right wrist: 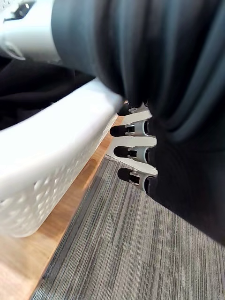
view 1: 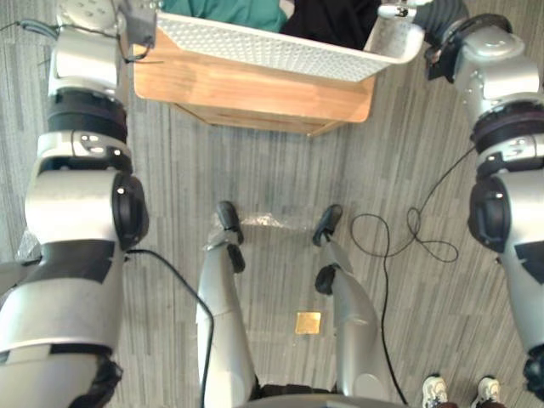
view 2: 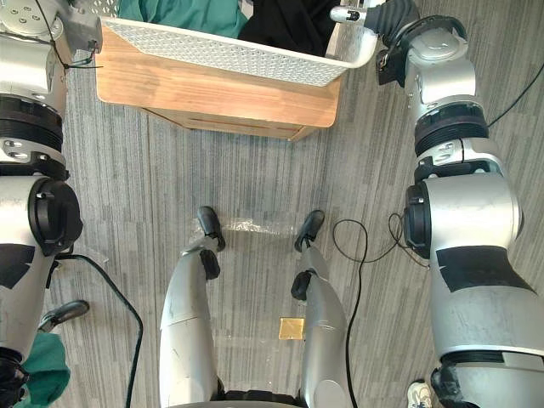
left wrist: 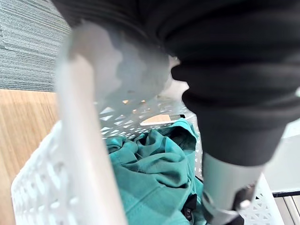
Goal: Pick up the laundry basket with both hands and put the clothes into the washing machine.
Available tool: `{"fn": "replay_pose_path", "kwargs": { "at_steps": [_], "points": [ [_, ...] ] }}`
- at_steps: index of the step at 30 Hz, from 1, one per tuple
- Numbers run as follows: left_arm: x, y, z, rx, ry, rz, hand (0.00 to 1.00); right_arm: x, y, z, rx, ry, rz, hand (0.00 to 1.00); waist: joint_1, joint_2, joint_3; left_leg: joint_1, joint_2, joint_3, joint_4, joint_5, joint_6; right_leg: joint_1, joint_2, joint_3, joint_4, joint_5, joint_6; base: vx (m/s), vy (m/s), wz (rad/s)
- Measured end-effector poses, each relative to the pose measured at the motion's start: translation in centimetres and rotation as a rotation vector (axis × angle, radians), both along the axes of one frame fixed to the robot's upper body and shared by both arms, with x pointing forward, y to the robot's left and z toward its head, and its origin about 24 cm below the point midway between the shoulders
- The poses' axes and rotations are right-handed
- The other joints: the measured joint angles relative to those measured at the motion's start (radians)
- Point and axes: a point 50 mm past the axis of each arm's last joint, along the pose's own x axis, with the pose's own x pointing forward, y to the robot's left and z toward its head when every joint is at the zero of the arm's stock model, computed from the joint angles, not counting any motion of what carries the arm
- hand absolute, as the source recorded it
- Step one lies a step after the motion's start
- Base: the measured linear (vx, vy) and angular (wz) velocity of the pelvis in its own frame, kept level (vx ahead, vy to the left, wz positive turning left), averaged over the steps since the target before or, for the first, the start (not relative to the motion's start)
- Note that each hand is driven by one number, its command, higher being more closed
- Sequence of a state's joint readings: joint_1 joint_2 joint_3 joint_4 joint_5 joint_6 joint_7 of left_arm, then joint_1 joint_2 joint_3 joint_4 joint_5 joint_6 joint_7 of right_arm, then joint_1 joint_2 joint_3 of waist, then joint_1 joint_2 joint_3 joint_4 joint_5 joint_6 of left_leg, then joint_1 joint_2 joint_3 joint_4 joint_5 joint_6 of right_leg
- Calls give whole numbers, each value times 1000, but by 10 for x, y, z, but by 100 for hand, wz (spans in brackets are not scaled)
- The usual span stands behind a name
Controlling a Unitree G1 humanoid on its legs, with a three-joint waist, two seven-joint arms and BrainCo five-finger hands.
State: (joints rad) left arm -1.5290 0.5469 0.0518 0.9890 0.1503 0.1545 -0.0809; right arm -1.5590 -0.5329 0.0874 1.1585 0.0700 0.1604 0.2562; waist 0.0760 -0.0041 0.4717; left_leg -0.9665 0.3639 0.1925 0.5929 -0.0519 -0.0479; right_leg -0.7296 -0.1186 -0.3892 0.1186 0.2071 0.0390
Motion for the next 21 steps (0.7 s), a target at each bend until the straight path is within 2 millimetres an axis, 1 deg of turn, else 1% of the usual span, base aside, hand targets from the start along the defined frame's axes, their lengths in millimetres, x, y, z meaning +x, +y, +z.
{"fn": "replay_pose_path", "kwargs": {
  "at_steps": [4, 7, 11, 14, 16, 18, 19, 21],
  "points": [
    [0, 0, 0, 0, -2, 6, 100, 0, -2, 1, 8, -12, -33, 100, 2, 0, 0, 0, -1, 0, 0, 0, 0, 0, -1, 0, 0, 0, 0, 0, 0, 0],
    [0, 0, 0, 14, -7, 28, 100, -1, -8, 2, 14, -23, -66, 100, 7, 0, 0, 2, -1, 1, 0, 0, 0, 1, -1, 0, 0, 0, 0, 0, 0, 0],
    [2, -6, -2, 74, 1, 52, 100, -1, -13, 1, 40, -24, -93, 100, 12, 4, 2, 12, -3, 2, -2, 1, 1, 9, -3, 1, 0, 0, 0, 0, 0, 0],
    [6, -12, -10, 176, 20, 107, 100, 1, -14, -10, 88, -12, -124, 100, 18, 7, 3, 48, -5, 13, -13, 1, 1, 34, -6, 6, 0, 0, 0, 0, 0, 0],
    [9, -15, -21, 249, 50, 128, 100, 4, -15, -21, 95, 7, -143, 100, 22, 7, 4, 84, -8, 24, -26, 1, 1, 58, -9, 6, -3, 0, 0, 0, 0, 0],
    [11, -14, -32, 327, 71, 153, 100, 6, -14, -33, 83, 32, -153, 100, 21, 7, 4, 120, -13, 32, -35, 1, 1, 84, -15, 5, -6, -1, 0, 0, 0, 0],
    [10, -18, -37, 384, 62, 154, 100, 6, -18, -43, 57, 49, -165, 100, 19, 8, 3, 141, -17, 36, -37, 1, 1, 105, -19, 4, -9, -2, 1, 0, 0, 0],
    [7, -23, -38, 450, 30, 154, 100, 4, -25, -50, 38, 49, -180, 100, 18, 8, 3, 159, -20, 37, -37, 1, 2, 123, -23, 2, -9, -3, 3, 8, 0, 5]
  ]
}}
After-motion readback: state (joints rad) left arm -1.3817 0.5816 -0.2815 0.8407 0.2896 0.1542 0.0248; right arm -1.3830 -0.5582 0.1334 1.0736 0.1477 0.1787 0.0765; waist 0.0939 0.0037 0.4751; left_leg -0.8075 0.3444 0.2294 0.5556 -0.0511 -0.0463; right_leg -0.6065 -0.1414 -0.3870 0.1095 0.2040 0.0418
